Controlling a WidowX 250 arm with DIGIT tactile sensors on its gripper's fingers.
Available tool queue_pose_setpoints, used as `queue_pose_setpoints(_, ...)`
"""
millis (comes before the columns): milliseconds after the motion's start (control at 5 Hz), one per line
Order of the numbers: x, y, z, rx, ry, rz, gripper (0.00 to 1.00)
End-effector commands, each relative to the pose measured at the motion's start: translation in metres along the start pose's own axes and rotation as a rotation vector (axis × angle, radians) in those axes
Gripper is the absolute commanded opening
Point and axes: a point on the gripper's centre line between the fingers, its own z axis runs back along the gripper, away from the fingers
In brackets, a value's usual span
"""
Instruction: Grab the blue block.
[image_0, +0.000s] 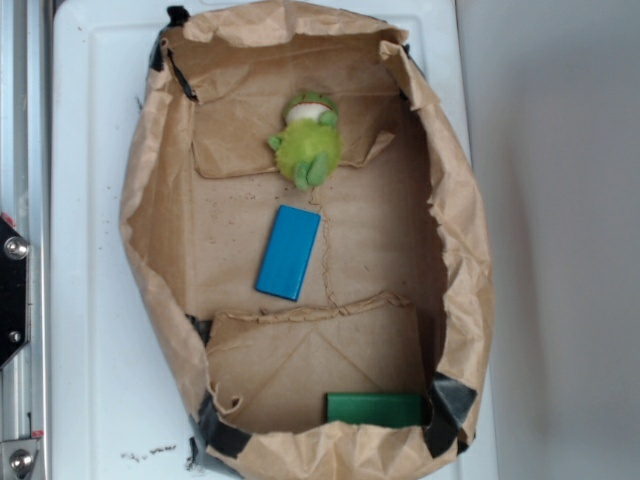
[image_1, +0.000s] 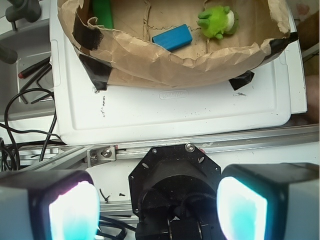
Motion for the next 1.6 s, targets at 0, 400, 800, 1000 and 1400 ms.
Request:
queue_pose_setpoints(0,0.000,0.000,0.000,0.000,0.000,0.000,1.00)
queue_pose_setpoints(400,0.082,-0.013,-0.045,0.059,-0.053,0.160,1.00)
queue_pose_setpoints(800,0.129,-0.024,-0.086,0.050,-0.094,-0.131,1.00)
queue_pose_setpoints(1000,0.149,-0.020,-0.100,0.007,-0.155,-0.378,1.00)
queue_pose_setpoints(1400,0.143,-0.011,-0.103,-0.135,-0.007,-0.716,1.00)
